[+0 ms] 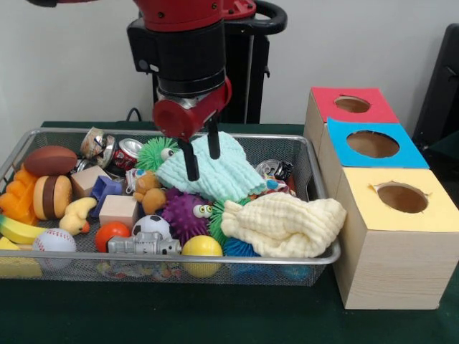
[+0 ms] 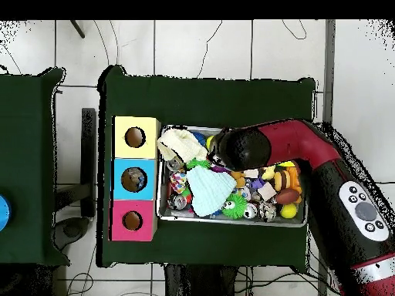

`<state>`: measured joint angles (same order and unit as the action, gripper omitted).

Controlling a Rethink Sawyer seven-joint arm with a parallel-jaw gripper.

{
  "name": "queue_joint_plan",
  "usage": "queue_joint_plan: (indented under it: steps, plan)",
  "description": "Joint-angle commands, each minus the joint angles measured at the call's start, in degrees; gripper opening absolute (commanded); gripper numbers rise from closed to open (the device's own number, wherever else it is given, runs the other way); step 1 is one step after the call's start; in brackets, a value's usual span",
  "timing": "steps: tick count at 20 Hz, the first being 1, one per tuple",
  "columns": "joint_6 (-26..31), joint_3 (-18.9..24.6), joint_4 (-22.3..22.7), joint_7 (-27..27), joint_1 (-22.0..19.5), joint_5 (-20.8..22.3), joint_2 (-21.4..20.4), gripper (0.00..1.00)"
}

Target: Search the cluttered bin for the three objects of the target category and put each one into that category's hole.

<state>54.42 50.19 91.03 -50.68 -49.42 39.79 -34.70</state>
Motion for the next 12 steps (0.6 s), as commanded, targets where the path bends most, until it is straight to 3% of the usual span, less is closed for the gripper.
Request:
queue_joint_plan:
  steps: [1, 5, 12]
  plan:
    - [7.1, 0.9, 4.3, 18.4, -1.0, 1.0, 1.5, 1.00]
    - [7.0, 0.7, 5.3, 17.9, -1.2, 1.3, 0.5, 1.00]
    - [2.9, 5.4, 14.0, 14.6, -7.1, -2.4, -8.3, 1.00]
